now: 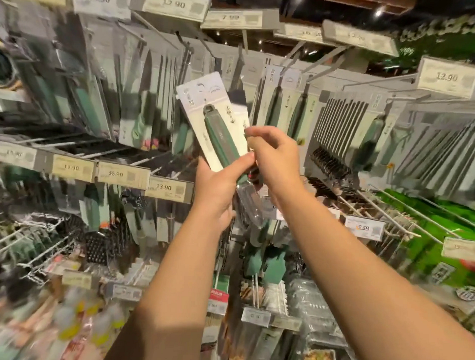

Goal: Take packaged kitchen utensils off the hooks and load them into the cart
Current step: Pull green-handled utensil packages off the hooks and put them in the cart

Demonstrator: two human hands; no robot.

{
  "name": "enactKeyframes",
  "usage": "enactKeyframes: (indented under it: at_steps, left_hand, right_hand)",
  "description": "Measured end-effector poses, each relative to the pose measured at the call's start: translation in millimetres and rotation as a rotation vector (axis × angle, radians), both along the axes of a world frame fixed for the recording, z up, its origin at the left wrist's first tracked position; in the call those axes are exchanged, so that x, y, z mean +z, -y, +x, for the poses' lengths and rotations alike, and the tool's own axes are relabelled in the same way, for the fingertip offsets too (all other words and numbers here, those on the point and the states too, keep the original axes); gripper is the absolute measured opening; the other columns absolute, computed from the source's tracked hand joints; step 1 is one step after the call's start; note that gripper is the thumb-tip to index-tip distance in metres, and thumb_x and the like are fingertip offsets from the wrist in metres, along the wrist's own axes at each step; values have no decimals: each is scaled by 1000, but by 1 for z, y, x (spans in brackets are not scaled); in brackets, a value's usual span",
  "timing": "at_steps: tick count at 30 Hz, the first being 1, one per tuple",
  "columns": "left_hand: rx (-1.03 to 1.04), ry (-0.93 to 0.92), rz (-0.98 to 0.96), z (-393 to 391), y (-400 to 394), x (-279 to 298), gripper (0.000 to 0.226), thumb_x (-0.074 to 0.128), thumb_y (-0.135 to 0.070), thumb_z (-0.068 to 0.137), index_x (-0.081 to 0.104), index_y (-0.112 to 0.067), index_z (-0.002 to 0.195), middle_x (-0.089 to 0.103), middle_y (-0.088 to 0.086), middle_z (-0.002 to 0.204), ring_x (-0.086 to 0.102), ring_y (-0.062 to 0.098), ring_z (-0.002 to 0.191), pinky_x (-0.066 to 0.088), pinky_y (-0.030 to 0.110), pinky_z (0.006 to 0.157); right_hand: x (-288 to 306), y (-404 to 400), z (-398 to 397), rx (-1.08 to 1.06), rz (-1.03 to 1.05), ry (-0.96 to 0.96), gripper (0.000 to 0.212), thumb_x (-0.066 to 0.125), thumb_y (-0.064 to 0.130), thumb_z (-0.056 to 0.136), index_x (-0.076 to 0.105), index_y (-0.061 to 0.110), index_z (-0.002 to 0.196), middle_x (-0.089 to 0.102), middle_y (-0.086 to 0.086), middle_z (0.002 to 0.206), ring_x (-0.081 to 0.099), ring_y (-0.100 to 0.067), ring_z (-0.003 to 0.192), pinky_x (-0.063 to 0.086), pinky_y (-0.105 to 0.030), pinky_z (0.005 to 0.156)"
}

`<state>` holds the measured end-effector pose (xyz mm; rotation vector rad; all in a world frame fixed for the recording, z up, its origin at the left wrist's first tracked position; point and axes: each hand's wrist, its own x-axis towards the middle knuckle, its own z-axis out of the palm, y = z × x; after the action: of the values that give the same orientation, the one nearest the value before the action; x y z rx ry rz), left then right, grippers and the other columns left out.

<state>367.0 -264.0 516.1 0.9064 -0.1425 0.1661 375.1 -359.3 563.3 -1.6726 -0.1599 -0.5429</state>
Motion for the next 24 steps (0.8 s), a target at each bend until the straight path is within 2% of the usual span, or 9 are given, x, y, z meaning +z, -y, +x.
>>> enactKeyframes:
  at_steps: [2, 5, 8, 11, 14, 17, 20, 22, 24]
  left_hand:
    - [2, 24, -19, -5, 4, -2, 63, 83, 2, 83, 58, -15, 138, 77, 10, 120, 76, 29, 110, 62, 53, 94]
    - [-12, 62, 31, -17, 11, -11, 70, 87, -5, 76, 58, -17, 138, 77, 9, 121, 75, 28, 113, 59, 54, 99]
    - [-10, 41, 30, -27, 18, -19, 65, 89, -17, 76, 61, -21, 134, 78, 4, 119, 75, 24, 111, 60, 49, 97]
    - [-26, -19, -36, -32, 18, -20, 44, 82, -17, 89, 67, -17, 130, 79, 5, 116, 76, 22, 108, 61, 42, 92]
    - [-74, -69, -66, -35, 15, -16, 40, 80, -20, 90, 69, -16, 128, 79, 5, 115, 75, 25, 112, 58, 49, 102]
    - [-97, -96, -74, -36, 13, -10, 37, 81, -25, 91, 71, -15, 125, 80, 7, 111, 76, 26, 109, 61, 49, 98]
    - [-117, -75, -72, -36, 12, -9, 51, 79, -40, 92, 66, -16, 135, 78, 5, 118, 73, 23, 113, 60, 39, 93]
    - [-121, -63, -86, -34, 12, -9, 76, 81, -55, 81, 59, -21, 146, 72, 3, 134, 68, 20, 124, 58, 39, 98]
    - [-121, -33, -103, -33, 13, -11, 94, 82, -62, 71, 53, -22, 152, 61, 4, 149, 61, 19, 134, 53, 44, 110]
  right_hand:
    - [-11, -3, -12, 19, 41, 18, 31, 53, 12, 88, 79, 26, 98, 74, 1, 109, 71, -18, 101, 59, -37, 80]
    - [-22, 6, -29, -42, 97, 74, 38, 52, 17, 80, 79, 29, 105, 68, 3, 122, 66, -12, 114, 54, -44, 101]
    - [-35, 17, -49, 15, 139, 118, 42, 51, 5, 86, 74, 22, 117, 71, 2, 122, 66, -10, 113, 56, -36, 98]
    - [-53, 27, -65, 72, -54, 219, 54, 57, -9, 88, 69, 33, 121, 64, 4, 133, 62, -8, 122, 56, -34, 99]
    - [-61, 32, -73, 225, -224, 178, 63, 67, -1, 85, 61, 38, 133, 60, 11, 141, 54, -7, 133, 49, -42, 110]
    - [-61, 32, -76, 190, -277, 169, 62, 79, 7, 84, 60, 34, 136, 60, 14, 141, 49, -1, 136, 44, -33, 114]
    - [-59, 27, -73, 127, -187, 184, 46, 79, 8, 86, 68, 35, 123, 65, 12, 134, 50, 1, 135, 45, -34, 114]
    - [-61, 22, -70, 94, -89, 182, 43, 78, 7, 87, 69, 33, 120, 68, 10, 128, 58, 0, 126, 49, -35, 109]
    - [-65, 16, -67, 42, -19, 193, 41, 78, 7, 87, 69, 30, 121, 70, 8, 124, 62, -3, 120, 51, -35, 106]
